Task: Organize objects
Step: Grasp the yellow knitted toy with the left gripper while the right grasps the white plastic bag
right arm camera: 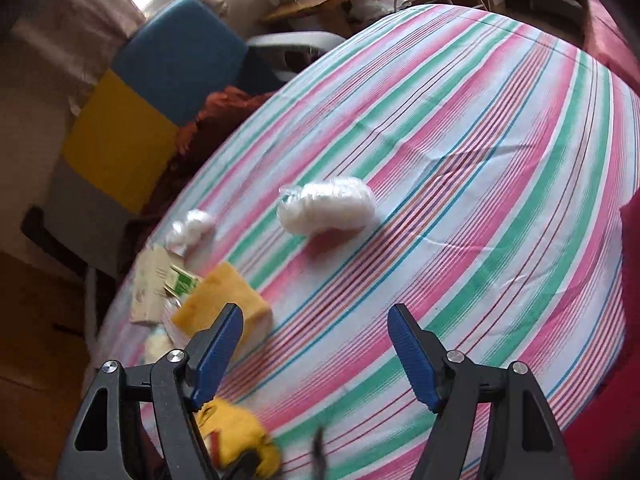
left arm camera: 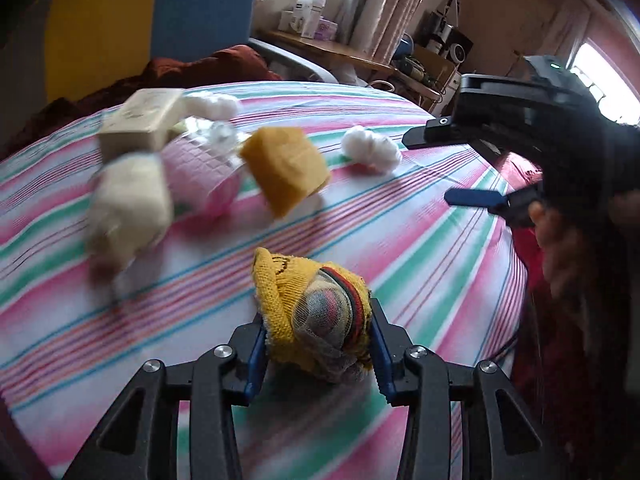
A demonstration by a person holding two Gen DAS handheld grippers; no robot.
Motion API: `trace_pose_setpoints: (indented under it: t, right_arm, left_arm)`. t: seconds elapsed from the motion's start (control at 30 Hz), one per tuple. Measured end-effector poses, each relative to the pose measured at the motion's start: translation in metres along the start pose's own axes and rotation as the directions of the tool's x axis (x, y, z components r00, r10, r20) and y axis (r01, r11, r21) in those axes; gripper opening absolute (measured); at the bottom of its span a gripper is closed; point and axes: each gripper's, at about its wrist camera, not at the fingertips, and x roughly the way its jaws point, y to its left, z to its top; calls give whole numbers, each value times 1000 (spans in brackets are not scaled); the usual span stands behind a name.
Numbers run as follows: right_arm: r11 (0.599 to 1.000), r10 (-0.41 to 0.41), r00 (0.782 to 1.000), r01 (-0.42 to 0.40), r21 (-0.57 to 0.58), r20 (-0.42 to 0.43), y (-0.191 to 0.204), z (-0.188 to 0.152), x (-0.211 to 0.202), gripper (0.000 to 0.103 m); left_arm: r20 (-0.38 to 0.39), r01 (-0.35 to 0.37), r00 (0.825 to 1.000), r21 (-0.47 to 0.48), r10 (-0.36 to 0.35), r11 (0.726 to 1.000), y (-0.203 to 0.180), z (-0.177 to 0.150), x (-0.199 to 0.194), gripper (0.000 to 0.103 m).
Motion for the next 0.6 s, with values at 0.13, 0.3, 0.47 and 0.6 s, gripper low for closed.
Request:
trace_pose_setpoints:
  t: [0.13,0.3,0.47,0.6]
  right_arm:
    - [989,-116,993,118,-85,32,12,29,5,76]
    - [976,-197,980,200,-84,37,16,60,31,83]
    - [964,-243,970,245,-105,30,16,66,59,83]
    - [962,-236,972,232,-142,-7,16,66,74,62]
  left_arm:
    - [1,-5,1000,-32,5,999,13,-14,-15,44]
    - [9,2,1000,-90,-2,996,24,-21,-20,45]
    - [15,6,1000,-97,-5,995,25,-24,-19,47]
    - [26,1,1000,-90,2,996,22,-25,-16,47]
